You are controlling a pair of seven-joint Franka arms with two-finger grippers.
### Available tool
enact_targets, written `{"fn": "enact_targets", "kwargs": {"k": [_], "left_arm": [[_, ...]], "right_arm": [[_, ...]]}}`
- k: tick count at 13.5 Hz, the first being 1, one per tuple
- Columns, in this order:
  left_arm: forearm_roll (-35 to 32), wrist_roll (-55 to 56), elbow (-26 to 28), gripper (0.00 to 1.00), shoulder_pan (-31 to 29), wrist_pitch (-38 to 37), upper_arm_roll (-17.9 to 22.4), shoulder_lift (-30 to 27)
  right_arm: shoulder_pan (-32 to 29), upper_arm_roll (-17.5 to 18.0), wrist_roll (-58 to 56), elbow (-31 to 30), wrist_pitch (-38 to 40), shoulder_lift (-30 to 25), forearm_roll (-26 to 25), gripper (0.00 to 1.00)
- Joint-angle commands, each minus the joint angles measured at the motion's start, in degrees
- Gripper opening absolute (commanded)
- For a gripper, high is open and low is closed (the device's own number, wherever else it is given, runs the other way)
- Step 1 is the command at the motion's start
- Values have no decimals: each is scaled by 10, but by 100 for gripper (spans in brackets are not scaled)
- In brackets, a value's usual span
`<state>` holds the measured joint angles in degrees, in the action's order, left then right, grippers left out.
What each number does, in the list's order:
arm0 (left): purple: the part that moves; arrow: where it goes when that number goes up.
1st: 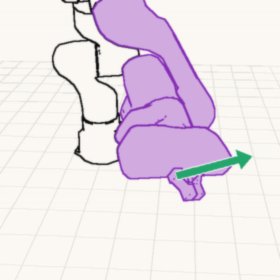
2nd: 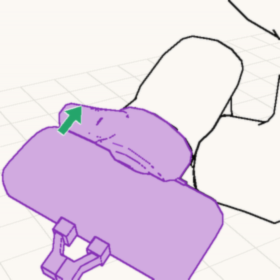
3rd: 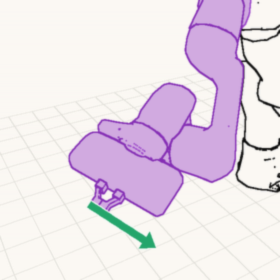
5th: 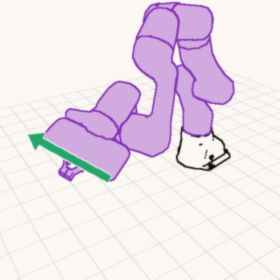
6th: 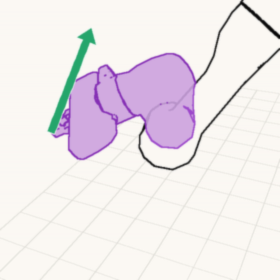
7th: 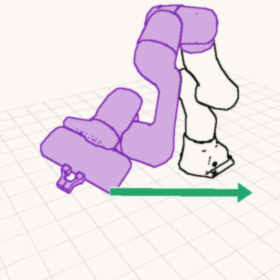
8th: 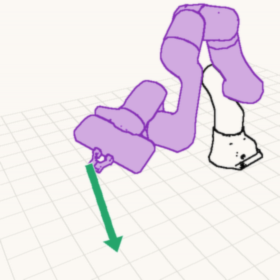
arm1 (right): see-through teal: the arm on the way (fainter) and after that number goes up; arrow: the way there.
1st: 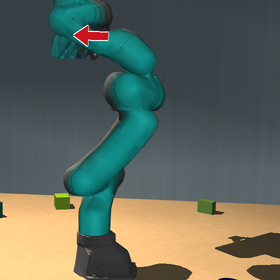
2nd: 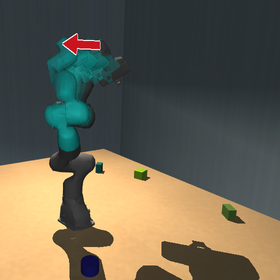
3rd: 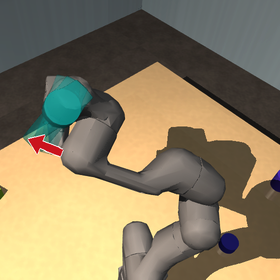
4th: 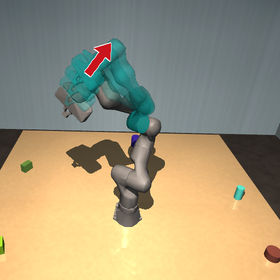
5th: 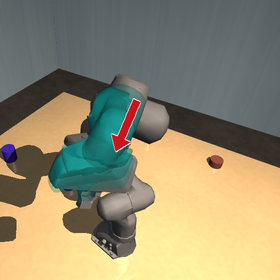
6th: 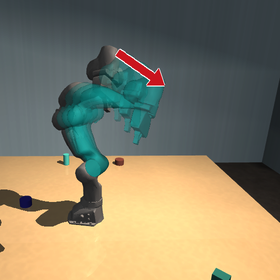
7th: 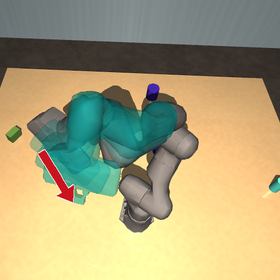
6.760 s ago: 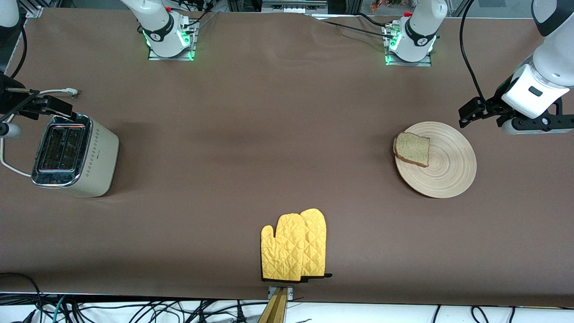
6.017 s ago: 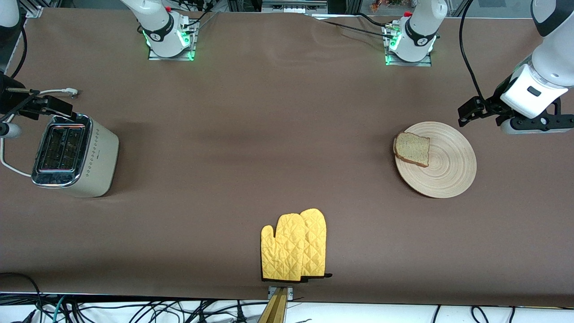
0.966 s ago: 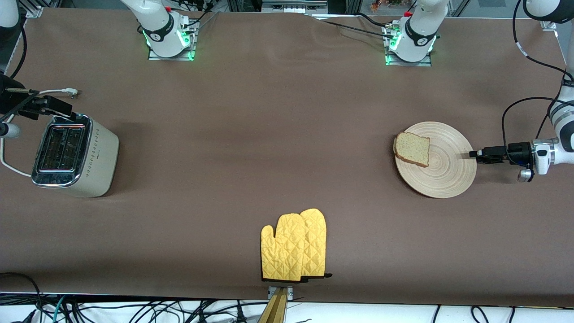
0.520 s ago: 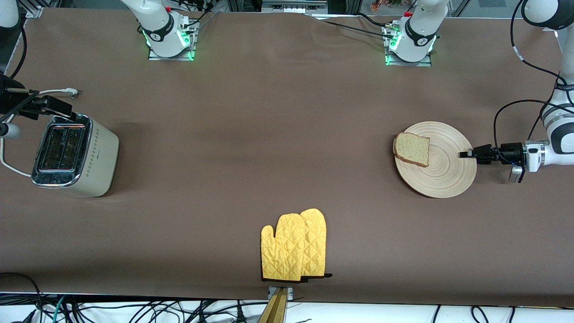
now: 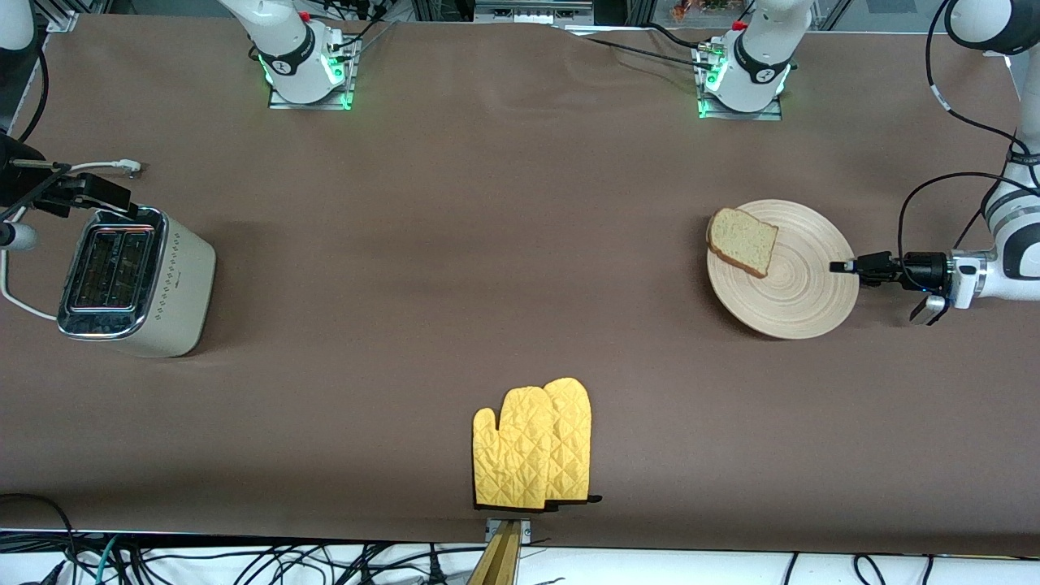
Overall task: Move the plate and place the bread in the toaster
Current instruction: 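Grip the plate rim with the left gripper and slide it toward the toaster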
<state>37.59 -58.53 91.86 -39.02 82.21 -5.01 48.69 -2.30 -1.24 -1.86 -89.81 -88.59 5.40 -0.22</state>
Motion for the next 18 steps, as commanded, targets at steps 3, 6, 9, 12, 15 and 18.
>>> {"fn": "enact_targets", "kwargs": {"k": [3,6,9,12,15,18], "left_arm": [[63,48,-22,0,80,-25,-11,4],[149,61,-23,0,182,16,-10,4],[208,81,-12,0,274,109,-11,5],[308,104,15,0,336,148,-11,5],[345,105,40,0,381,213,-13,1],[446,84,105,0,436,307,-29,-25]], "right_arm": [[-6,4,1,11,3,3,7,100],[-6,4,1,11,3,3,7,100],[-6,4,2,11,3,4,7,100],[-6,4,2,11,3,4,7,100],[-6,4,1,11,3,4,7,100],[-6,4,2,11,3,4,7,100]]}}
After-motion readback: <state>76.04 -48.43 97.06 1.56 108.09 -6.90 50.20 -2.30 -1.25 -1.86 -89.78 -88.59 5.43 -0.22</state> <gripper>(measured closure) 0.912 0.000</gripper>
